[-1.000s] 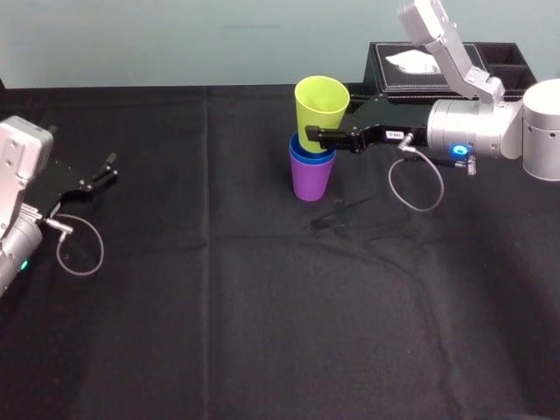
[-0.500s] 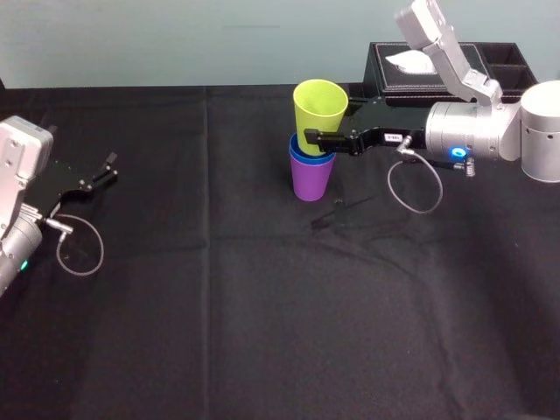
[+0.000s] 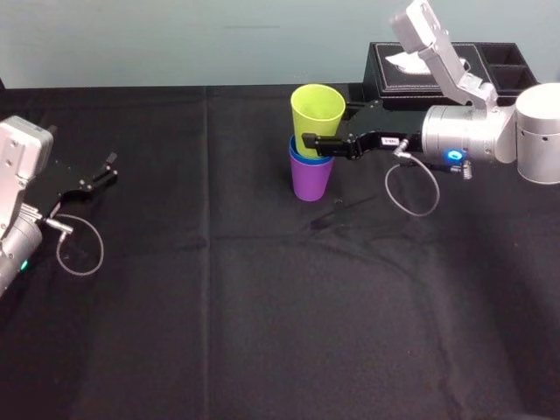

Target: Stack the three plastic cups sequentially using one hand.

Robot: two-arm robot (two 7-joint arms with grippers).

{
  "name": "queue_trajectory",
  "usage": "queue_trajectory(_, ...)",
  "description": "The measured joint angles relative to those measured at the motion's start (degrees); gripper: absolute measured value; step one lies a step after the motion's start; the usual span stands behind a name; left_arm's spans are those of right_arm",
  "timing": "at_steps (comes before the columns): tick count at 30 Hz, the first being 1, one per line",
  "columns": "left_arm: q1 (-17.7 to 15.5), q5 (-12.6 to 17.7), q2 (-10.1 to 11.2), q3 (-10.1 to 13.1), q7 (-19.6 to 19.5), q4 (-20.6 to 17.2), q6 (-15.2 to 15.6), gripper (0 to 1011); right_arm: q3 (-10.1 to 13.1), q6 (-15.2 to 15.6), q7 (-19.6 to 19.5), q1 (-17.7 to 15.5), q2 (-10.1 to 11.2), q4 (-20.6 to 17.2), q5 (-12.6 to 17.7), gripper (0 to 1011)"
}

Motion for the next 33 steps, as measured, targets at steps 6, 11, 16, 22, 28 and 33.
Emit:
queue_trajectory(6, 0.0, 0.0, 0.0, 0.0, 0.0, 0.0, 0.0, 1010, -0.2, 0.0, 0.1, 0.1, -0.3, 0.5, -0.2, 711)
queue_trajectory(11, 0.0, 0.0, 0.0, 0.0, 0.0, 0.0, 0.0, 1010, -0.3, 0.0, 0.2, 0.2, -0.6, 1.0, -0.4, 711)
queue_trajectory(16, 0.0, 0.0, 0.0, 0.0, 0.0, 0.0, 0.0, 1010, -0.4, -0.1, 0.2, 0.2, -0.8, 1.3, -0.6, 712)
queue_trajectory(22, 0.0, 0.0, 0.0, 0.0, 0.0, 0.0, 0.0, 1010, -0.4, -0.1, 0.2, 0.0, -0.9, 1.6, -0.8, 711)
queue_trajectory(28, 0.0, 0.0, 0.0, 0.0, 0.0, 0.0, 0.0, 1010, -0.4, -0.3, 0.2, -0.2, -1.0, 2.0, -0.9, 711)
queue_trajectory(33, 0.0, 0.0, 0.0, 0.0, 0.0, 0.0, 0.0, 1010, -0.3, -0.3, 0.2, -0.3, -1.1, 2.1, -0.9, 711)
